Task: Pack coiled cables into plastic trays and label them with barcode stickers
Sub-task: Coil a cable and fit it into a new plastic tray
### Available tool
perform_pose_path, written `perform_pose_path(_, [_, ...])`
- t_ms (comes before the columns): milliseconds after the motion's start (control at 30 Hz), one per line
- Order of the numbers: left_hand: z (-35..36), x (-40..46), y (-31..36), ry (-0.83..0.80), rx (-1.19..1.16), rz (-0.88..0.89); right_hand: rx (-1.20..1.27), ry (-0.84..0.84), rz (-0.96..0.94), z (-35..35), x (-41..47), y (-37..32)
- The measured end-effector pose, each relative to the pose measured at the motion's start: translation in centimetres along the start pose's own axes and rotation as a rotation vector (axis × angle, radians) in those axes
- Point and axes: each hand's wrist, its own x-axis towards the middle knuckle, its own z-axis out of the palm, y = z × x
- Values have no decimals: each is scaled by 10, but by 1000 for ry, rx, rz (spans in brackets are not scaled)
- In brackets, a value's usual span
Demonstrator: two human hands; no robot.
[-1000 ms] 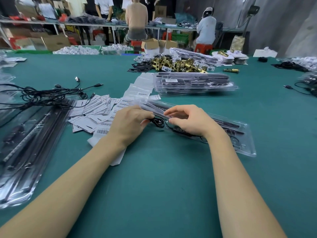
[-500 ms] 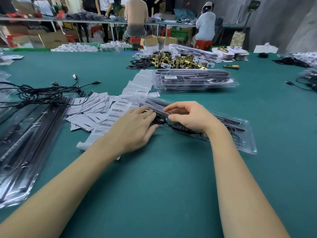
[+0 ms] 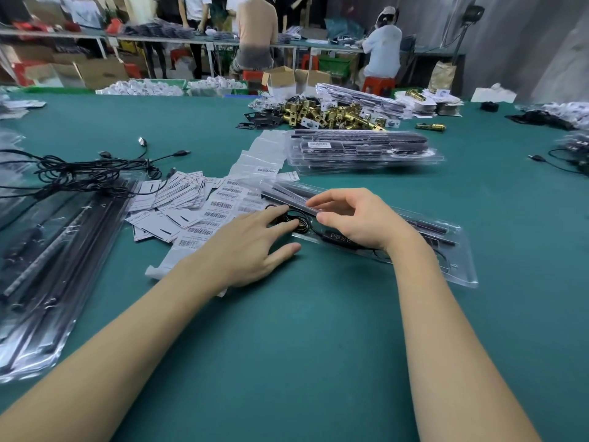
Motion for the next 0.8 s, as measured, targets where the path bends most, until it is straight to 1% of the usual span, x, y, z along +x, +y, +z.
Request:
perform_pose_path(133, [2,-1,-3,16,-17,-11,18,7,-4,0,0,1])
perform_pose_path(300, [1,-2,-2,27,30,2,11,7,-1,0,1,1])
perform_pose_path(467, [1,-3,1,30,-81,-17,-3,19,2,-2,1,0])
perform_pose_path(633, [-1,-1,15,1,19,-42,-18,36,-23,-4,1,-3])
perform_pose_path(800, [-4,0,40,-3,85,-48,-82,-24,5,-12,-1,-5])
